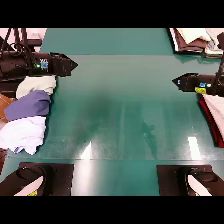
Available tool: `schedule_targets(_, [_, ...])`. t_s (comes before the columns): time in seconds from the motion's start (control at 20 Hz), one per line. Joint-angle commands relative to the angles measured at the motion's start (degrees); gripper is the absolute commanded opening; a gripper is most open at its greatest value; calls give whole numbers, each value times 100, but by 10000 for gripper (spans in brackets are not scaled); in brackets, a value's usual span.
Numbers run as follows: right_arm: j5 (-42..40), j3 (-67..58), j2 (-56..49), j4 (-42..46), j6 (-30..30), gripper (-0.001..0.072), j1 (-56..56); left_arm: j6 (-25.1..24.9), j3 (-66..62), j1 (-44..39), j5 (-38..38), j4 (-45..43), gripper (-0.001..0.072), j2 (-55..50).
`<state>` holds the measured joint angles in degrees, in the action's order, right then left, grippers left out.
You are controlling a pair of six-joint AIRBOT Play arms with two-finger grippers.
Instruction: Fold the shirts.
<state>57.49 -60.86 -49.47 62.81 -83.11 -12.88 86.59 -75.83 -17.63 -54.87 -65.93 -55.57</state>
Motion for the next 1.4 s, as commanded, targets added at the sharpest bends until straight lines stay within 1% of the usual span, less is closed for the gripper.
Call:
schedule_targets(0.0, [39,2,7,-33,-2,18,-13,2,0,0,11,0,28,0])
schedule_targets(0.7, [105,2,7,-28,-2,18,-13,0,2,0,72,39,28,0])
schedule_targets(0.8, [96,2,7,-28,-2,18,-13,-39,0,0,562,-131,30,0])
schedule_targets(0.85, [94,2,7,-28,-2,19,-13,-310,2,0,813,-592,182,-2])
schedule_targets(0.9, [96,2,7,-28,-2,19,-13,-313,2,50,997,-1294,474,-15])
schedule_targets(0.95, [101,2,7,-28,-2,19,-13,2,2,166,1069,-1917,503,-66])
schedule_targets(1.0, [96,2,7,-28,0,19,-13,286,2,369,1012,-2446,503,-184])
schedule_targets(1.05, [92,2,7,-28,0,19,-13,450,2,640,874,-2715,503,-348])
schedule_targets(1.2, [94,2,7,-24,0,19,-13,503,2,1515,420,-2800,504,-1139])
schedule_targets(1.3, [96,2,7,-24,0,18,-13,540,2,1947,356,-2796,504,-1759])
schedule_targets(1.35, [98,2,7,-24,0,19,-13,660,2,2109,348,-2796,504,-2057])
